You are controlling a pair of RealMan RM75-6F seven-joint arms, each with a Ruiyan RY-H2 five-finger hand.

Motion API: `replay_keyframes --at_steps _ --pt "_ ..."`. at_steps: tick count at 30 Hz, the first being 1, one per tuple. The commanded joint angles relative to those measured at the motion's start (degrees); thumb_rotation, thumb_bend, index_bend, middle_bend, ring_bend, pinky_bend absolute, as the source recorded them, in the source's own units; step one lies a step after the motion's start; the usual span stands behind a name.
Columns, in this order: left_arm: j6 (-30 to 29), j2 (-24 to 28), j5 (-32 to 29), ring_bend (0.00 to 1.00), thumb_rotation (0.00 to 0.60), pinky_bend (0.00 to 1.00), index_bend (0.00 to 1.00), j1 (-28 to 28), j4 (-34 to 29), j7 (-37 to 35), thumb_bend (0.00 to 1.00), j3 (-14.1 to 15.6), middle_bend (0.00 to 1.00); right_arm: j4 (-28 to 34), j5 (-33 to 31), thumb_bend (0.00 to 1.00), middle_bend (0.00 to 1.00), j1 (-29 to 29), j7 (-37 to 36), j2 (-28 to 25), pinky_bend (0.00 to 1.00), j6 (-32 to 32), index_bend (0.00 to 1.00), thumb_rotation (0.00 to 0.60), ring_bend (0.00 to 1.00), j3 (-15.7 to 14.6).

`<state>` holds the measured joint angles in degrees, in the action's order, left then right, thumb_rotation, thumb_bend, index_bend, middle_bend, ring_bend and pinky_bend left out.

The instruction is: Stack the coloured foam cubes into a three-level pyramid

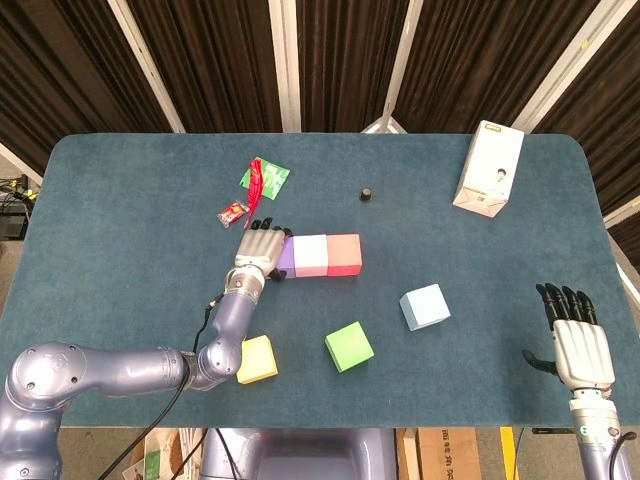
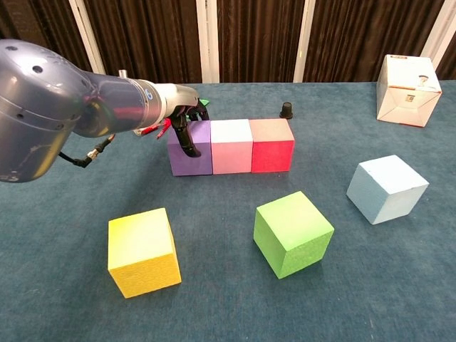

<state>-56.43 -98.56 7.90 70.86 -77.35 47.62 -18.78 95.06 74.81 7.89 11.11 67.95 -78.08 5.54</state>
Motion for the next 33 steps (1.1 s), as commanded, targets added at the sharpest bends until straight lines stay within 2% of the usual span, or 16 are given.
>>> replay_keyframes --at_steps 1,25,33 --pt "-0.4 0.0 -0.36 0.0 0.6 0.0 0.23 0.16 -0.15 0.61 0.38 0.09 0.19 0.01 0.02 0.19 0.11 -0.02 -0.01 -0.02 0.0 -0.03 0.09 0.6 0.0 0.0" --pt "-3.22 -1.47 1.17 0.0 0.6 0.0 0.17 0.33 0.36 2.22 0.38 -0.17 0.15 0.15 -0.36 0.19 0.11 -0.01 -0.33 -0.26 0.0 0.25 0.09 0.6 0.0 0.14" --pt "-3.51 -0.89 1.19 0.0 0.6 0.0 0.16 0.14 -1.18 2.9 0.38 -0.65 0.14 0.39 -0.42 0.19 0.11 -0.02 -0.18 -0.4 0.0 0.28 0.09 0.6 0.0 0.11"
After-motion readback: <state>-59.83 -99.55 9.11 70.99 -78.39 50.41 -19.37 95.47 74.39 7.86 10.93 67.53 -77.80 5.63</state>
